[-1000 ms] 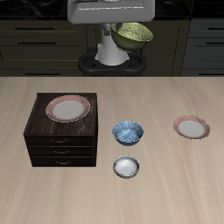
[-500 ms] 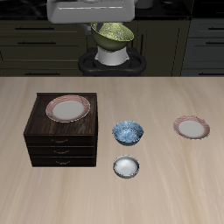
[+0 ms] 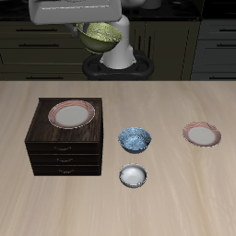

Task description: Place the green bowl onto the plate that is on top of the cabinet

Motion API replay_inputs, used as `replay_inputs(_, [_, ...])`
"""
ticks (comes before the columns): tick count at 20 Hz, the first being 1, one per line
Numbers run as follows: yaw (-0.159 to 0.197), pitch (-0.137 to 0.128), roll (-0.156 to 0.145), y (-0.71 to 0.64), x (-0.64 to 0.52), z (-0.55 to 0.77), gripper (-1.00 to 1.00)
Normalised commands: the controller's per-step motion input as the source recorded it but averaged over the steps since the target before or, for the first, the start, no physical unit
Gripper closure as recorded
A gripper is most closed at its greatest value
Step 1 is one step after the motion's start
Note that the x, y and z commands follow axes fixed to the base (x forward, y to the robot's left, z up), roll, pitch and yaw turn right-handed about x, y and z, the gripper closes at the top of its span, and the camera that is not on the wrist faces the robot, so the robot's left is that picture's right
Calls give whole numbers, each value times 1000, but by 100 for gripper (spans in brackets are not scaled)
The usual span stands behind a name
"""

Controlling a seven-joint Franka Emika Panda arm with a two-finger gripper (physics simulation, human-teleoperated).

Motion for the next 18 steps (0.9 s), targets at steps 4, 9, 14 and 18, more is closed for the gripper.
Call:
replay_inputs(4, [-42,10,-12,-499,56,1,100])
replay_inputs(9, [19,-13,-2,-195,25,-39,100])
replay_inputs(14, [5,-2,18,-95,-13,-13,100])
replay_inputs(18, [-10,6,-26,-397,87,-96,100])
